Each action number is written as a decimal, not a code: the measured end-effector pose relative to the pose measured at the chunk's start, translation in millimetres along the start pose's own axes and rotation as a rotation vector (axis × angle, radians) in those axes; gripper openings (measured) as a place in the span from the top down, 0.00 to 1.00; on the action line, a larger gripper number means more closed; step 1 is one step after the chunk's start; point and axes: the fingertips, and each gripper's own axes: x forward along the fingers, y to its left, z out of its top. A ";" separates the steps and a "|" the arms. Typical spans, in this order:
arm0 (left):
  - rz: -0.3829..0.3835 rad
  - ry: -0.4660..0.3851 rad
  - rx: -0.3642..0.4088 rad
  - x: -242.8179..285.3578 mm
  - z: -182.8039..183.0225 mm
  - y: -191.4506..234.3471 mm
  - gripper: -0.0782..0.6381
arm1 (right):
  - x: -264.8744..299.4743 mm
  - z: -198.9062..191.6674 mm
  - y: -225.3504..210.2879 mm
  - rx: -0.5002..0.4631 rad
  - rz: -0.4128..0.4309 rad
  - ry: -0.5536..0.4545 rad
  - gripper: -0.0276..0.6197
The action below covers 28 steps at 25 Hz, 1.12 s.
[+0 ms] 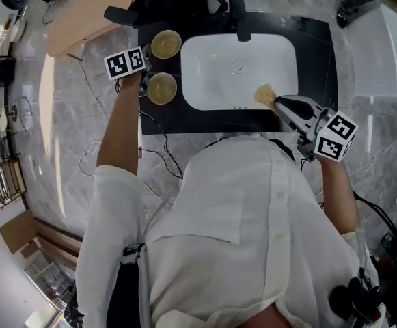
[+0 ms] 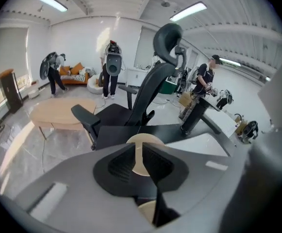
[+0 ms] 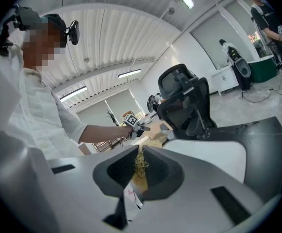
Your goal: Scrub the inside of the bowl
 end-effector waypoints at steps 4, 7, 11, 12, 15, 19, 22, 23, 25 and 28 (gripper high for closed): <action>0.001 -0.085 0.111 -53.5 8.1 -56.7 0.82 | -14.7 0.6 0.2 -0.016 0.074 0.033 0.92; -0.063 -0.130 0.115 -91.2 -0.7 -113.9 0.88 | -25.7 2.1 -5.3 -0.023 0.121 0.039 0.92; -0.229 -0.149 0.092 -127.0 -34.5 -212.3 0.88 | -43.5 0.2 -9.9 -0.045 0.174 0.072 0.92; -0.278 -0.149 0.071 -133.8 -46.1 -239.7 0.88 | -48.6 -1.3 -10.5 -0.050 0.188 0.086 0.92; -0.417 -0.160 -0.022 -148.9 -76.5 -320.0 0.88 | -62.7 -6.2 -10.4 -0.081 0.237 0.127 0.92; -0.486 -0.141 -0.062 -153.6 -109.2 -399.1 0.88 | -74.9 -17.4 -9.3 -0.107 0.303 0.174 0.92; -0.488 -0.098 -0.068 -154.4 -134.8 -438.0 0.88 | -84.2 -31.6 -6.9 -0.121 0.352 0.217 0.92; -0.489 -0.084 -0.072 -153.9 -142.2 -446.3 0.88 | -85.6 -36.2 -7.4 -0.121 0.367 0.224 0.92; -0.488 -0.063 -0.067 -151.8 -152.8 -454.7 0.88 | -82.3 -44.1 -11.1 -0.124 0.391 0.226 0.92; -0.477 -0.054 -0.039 -155.1 -159.2 -457.5 0.88 | -74.8 -49.9 -10.2 -0.130 0.414 0.225 0.92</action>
